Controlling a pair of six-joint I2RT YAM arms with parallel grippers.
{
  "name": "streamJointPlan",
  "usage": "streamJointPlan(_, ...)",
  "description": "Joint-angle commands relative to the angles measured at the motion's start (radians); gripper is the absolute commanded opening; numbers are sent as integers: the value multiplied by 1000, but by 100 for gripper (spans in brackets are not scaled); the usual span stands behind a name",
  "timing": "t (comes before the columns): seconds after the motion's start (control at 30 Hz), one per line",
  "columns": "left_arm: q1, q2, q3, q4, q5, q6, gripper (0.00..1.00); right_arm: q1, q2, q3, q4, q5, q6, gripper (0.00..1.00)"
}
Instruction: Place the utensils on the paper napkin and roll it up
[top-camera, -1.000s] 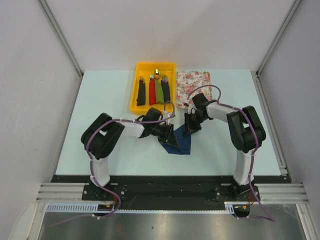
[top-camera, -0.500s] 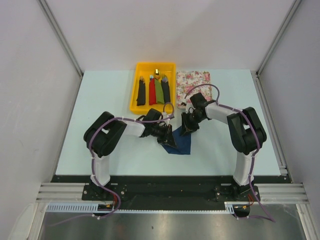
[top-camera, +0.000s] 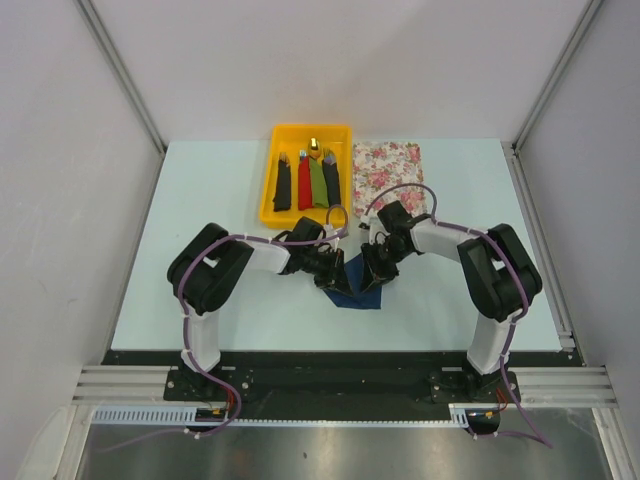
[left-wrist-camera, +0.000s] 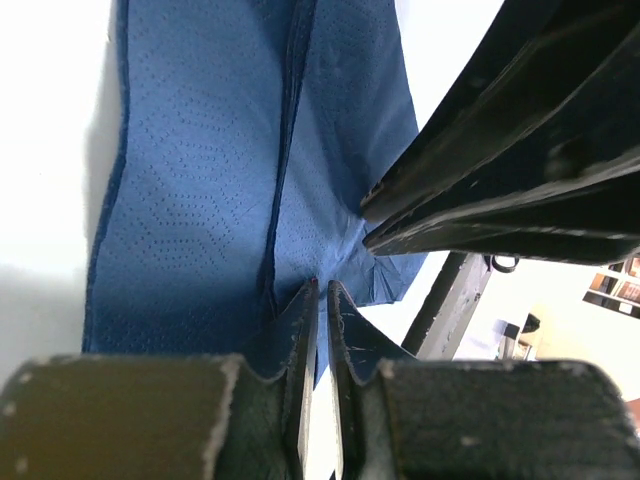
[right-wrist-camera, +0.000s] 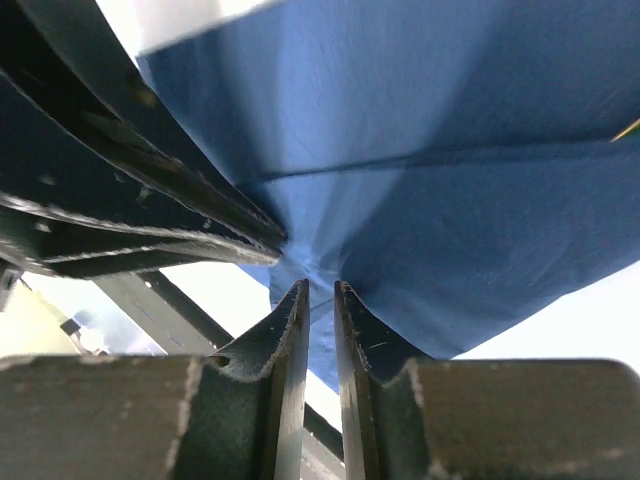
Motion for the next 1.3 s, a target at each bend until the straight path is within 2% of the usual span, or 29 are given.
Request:
streamJointPlan(0.0,-1,12,13,-42,-72,28,14,14,9,-17,10,-9,-7,20)
streamJointPlan(0.13,-1,9,19,-45,-74,32,14,14,50,-25,22,10,-8,20)
streamJointPlan(0.23,22,-28,4,-6,-49,20,22,11,84,-23,28,38,-15,19)
streamJointPlan(0.27,34,-75,-11,16,-38,12,29,10,92,-23,30,44,-16,19)
streamJointPlan(0.33,85,-126,-70,62,-12,-6,39,7,103,-23,30,50,-22,19)
streamJointPlan(0.37,106,-147,-85,53,-9,-2,48,7,109,-25,31,57,-24,19)
streamJointPlan(0.53,211,-253,-122,-118,-69,118,67,7,117,-28,42,63,-22,19)
streamJointPlan(0.67,226,-230,-131,-173,-101,176,70,7,123,-26,53,66,-16,19)
streamJointPlan(0.93,148,-71,-81,-88,-28,130,67,7,140,-26,65,69,-7,19)
streamJointPlan(1.1,84,-20,-74,71,66,49,65,7,143,-26,76,73,-7,19)
streamJointPlan(1.27,77,-40,-108,290,94,-54,65,7,153,-26,84,70,-5,18)
